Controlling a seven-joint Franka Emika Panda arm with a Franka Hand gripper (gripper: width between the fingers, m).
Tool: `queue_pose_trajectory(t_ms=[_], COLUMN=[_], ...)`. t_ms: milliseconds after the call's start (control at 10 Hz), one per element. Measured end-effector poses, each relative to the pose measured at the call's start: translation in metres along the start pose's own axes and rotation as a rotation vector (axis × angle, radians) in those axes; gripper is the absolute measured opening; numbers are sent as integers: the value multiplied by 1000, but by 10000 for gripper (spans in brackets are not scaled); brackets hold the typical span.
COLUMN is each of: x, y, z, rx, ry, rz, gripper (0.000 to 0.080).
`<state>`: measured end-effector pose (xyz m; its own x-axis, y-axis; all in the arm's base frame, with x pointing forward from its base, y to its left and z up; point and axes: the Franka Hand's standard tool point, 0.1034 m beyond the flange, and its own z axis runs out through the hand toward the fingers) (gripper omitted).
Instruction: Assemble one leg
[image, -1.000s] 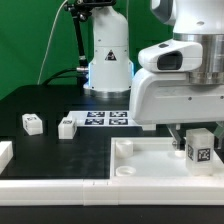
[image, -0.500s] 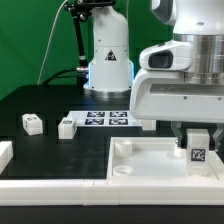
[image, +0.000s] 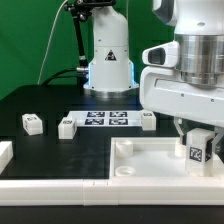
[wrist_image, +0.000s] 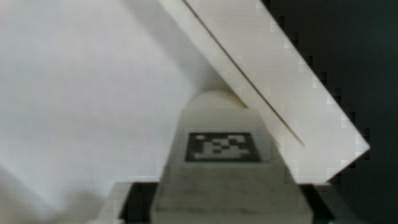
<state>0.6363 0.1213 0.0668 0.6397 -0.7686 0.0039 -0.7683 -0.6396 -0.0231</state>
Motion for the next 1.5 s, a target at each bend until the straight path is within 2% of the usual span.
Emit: queue_pose_trajectory(t_ms=[600,700,800,900,1000,1500], x=[-2,-3,-3,-4,-3,-4], y=[-2,-2,-3,-4,-3,-2], z=[0,0,0,1,2,2], rx=[8,9,16,23,24,21], ry=[-26,-27,-24,-20,-18,-8], rz=[521,498,478,462,373,-47], gripper=[292,396,538,615,642,649])
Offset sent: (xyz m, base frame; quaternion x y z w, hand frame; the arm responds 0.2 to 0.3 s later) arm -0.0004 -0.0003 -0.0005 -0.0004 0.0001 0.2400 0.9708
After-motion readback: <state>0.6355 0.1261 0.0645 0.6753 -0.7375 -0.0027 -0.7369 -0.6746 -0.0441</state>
